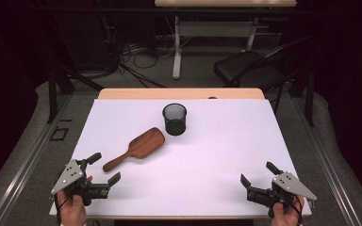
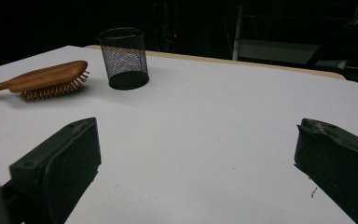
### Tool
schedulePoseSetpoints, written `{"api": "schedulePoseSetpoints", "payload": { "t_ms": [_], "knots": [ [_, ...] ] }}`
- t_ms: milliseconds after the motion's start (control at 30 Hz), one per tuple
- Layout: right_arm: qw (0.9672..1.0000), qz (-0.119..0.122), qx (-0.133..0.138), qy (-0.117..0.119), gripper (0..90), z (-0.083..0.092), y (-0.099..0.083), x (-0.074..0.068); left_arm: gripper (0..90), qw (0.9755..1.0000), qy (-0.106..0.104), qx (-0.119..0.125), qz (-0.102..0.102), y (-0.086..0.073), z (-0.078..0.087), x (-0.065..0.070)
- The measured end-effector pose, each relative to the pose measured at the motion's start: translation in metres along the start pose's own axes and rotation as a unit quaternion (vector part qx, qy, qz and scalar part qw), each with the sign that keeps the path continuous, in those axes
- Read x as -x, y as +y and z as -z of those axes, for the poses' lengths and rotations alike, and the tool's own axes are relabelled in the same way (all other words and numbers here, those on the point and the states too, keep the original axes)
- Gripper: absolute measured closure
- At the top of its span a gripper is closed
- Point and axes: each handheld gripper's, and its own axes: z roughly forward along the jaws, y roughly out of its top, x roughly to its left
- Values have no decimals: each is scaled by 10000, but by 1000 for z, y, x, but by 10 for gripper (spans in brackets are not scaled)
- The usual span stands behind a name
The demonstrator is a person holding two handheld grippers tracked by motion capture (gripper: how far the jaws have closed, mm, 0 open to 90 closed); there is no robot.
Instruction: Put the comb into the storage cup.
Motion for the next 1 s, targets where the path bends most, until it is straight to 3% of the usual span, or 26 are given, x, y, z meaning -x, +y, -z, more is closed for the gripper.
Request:
{"api": "schedulePoseSetpoints", "payload": {
  "t_ms": [600, 1000],
  "knots": [
    [10000, -41, -51, 33, 6, 0, 0, 1, 3, 9997, -10, -193, 115, 0, -7, -1],
    [9999, -105, -71, -39, 8, 3, -1, 0, 3, 9992, 80, -148, 358, 5, -19, -14]
  ]
}}
